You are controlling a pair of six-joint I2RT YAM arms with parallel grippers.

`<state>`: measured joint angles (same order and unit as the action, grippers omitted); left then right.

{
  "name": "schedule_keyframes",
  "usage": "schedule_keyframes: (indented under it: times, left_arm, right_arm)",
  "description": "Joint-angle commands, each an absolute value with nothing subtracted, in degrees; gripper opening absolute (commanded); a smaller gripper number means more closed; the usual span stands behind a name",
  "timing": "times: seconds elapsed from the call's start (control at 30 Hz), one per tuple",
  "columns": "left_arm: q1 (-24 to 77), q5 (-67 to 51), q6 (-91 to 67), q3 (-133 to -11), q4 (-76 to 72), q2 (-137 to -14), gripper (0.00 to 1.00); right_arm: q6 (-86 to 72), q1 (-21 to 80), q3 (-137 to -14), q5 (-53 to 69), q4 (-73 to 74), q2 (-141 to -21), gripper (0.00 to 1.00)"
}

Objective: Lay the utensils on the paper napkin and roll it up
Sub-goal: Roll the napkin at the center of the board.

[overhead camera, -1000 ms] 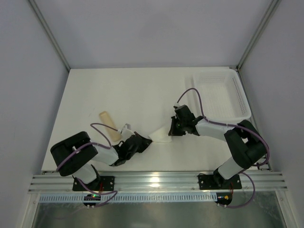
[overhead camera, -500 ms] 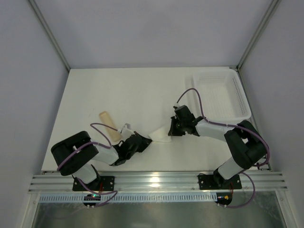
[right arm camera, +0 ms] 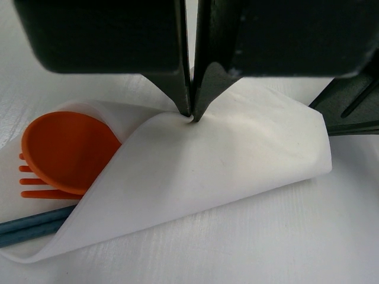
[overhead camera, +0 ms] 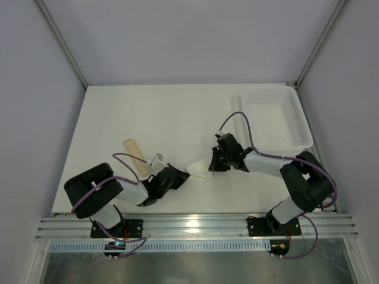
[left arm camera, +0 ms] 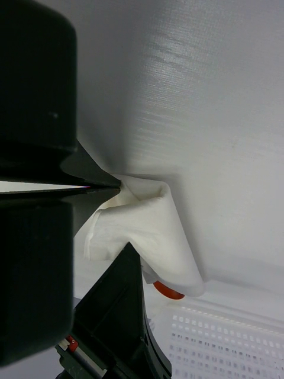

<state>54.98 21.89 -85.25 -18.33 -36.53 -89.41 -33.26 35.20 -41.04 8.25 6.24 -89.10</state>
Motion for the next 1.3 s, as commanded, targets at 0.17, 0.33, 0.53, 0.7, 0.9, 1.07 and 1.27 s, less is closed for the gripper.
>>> schedule_keyframes:
  times: [0.17, 0.33, 0.53, 0.7, 0.9, 1.07, 1.27]
  left_arm:
    - [54.4, 23.6, -83.3, -17.0, -27.7, -90.8, 0.00]
    - [54.4, 23.2, -82.7, -16.9, -27.9, -90.6, 0.00]
    - [58.1, 30.9, -75.8, -19.9, -20.7, -83.6, 0.00]
    - [63.5, 36.6, -73.3, -23.3, -7.8, -77.7, 0.00]
    - [65.2, 39.4, -71.7, -23.1, -3.3, -72.2, 0.00]
    - [64.9, 40.3, -61.9, -26.2, -2.7, -66.9, 0.00]
    - [53.7, 22.6, -54.8, -29.3, -8.8, -67.2, 0.00]
  right_arm:
    - [-32.3, 35.2, -39.0, 6.2, 6.5, -88.4, 0.04]
    - [-32.2, 34.8, -38.8, 6.3, 5.9, -89.2, 0.03]
    - [-31.6, 34.7, -39.5, 6.6, 5.5, -90.6, 0.04]
    - [-31.3, 34.7, -40.6, 6.3, 5.7, -91.2, 0.04]
    - [-30.7, 34.7, -41.7, 6.3, 6.2, -91.6, 0.04]
    - [-30.2, 34.7, -41.6, 6.2, 6.3, -91.1, 0.04]
    - [-30.1, 34.7, -41.7, 7.0, 5.9, -90.9, 0.04]
